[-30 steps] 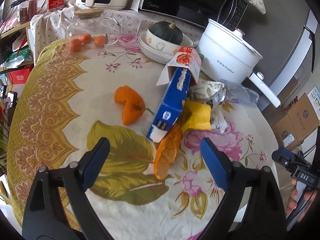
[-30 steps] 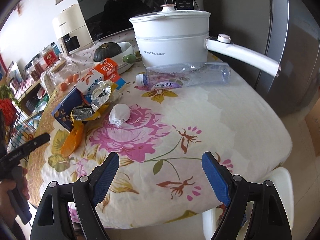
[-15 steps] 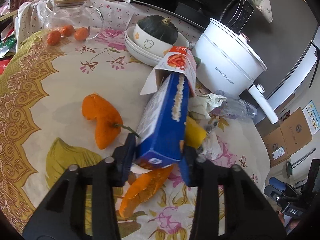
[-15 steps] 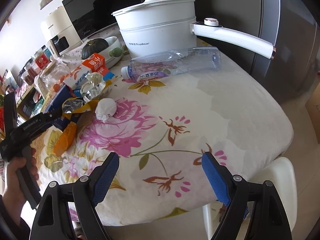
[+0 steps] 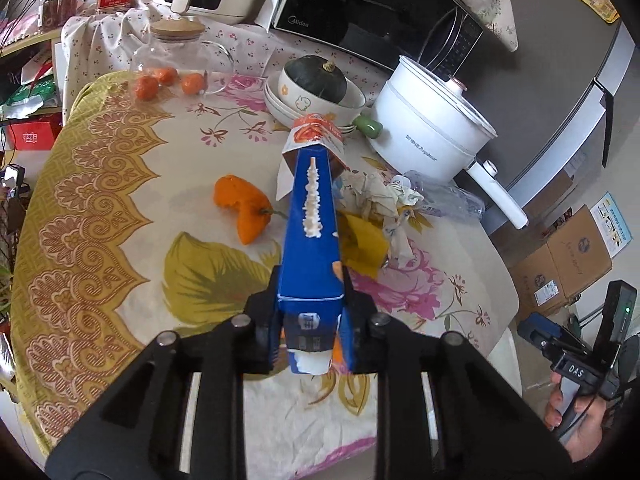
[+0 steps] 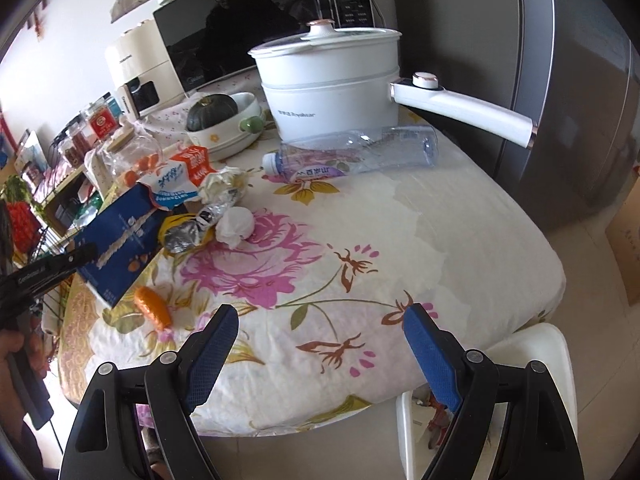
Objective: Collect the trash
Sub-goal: 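Grasp the orange vegetable piece with the right gripper while the left gripper holds the blue box, then carry both items over the white bin while opening the left gripper to drop the box, then open the right gripper over the white bin to drop the orange piece, then reach the left gripper to the yellow wrapper and grasp it, then grasp the white tissue ball with the right gripper while the left gripper holds the wrapper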
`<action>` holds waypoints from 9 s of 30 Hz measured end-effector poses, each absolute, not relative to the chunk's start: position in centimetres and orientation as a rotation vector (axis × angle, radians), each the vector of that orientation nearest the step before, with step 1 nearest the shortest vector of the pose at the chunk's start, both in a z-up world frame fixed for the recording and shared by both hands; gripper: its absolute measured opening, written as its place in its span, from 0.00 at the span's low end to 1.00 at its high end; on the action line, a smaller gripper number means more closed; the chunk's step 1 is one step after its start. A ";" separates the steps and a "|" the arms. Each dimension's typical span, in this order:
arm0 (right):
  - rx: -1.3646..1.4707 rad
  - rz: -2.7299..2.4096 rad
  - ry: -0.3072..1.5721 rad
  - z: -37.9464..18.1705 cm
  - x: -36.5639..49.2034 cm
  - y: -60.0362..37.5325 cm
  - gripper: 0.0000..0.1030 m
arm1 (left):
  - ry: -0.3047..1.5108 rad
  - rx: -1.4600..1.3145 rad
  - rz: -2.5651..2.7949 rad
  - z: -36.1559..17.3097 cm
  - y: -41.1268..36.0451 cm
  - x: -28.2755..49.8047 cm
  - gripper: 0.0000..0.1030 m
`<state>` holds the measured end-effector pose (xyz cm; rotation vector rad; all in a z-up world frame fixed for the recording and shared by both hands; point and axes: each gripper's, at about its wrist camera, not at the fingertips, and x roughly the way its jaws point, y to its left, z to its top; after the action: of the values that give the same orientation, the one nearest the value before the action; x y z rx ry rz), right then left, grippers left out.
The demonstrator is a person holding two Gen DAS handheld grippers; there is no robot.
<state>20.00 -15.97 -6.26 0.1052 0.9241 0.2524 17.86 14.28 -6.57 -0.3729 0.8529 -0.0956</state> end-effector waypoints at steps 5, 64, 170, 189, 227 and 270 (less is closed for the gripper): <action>0.091 0.288 0.904 -5.7 19.2 -14.0 0.84 | 0.844 -0.360 -0.097 -6.0 15.5 14.8 0.25; -0.122 0.573 0.856 -9.0 19.4 0.2 0.14 | 0.775 -0.595 -0.057 -7.6 23.0 8.0 0.25; 0.035 0.060 1.030 -10.4 9.0 -35.3 0.70 | 1.118 0.078 -0.483 -12.4 -12.8 11.5 0.96; -0.018 0.098 1.013 -8.8 12.3 -29.2 0.83 | 1.082 -0.037 -0.337 -10.6 -5.5 13.2 0.99; 0.060 0.184 1.060 -9.9 22.2 -20.4 0.84 | 0.881 -0.237 -0.136 -12.5 6.6 25.8 0.32; 0.005 0.383 0.889 -13.5 30.2 -1.8 0.21 | 0.905 -0.379 -0.062 -10.2 19.9 15.4 0.31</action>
<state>30.25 -1.81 -13.55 0.0051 0.8887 0.3834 15.43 19.90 -10.18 -0.3790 0.9048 -0.0624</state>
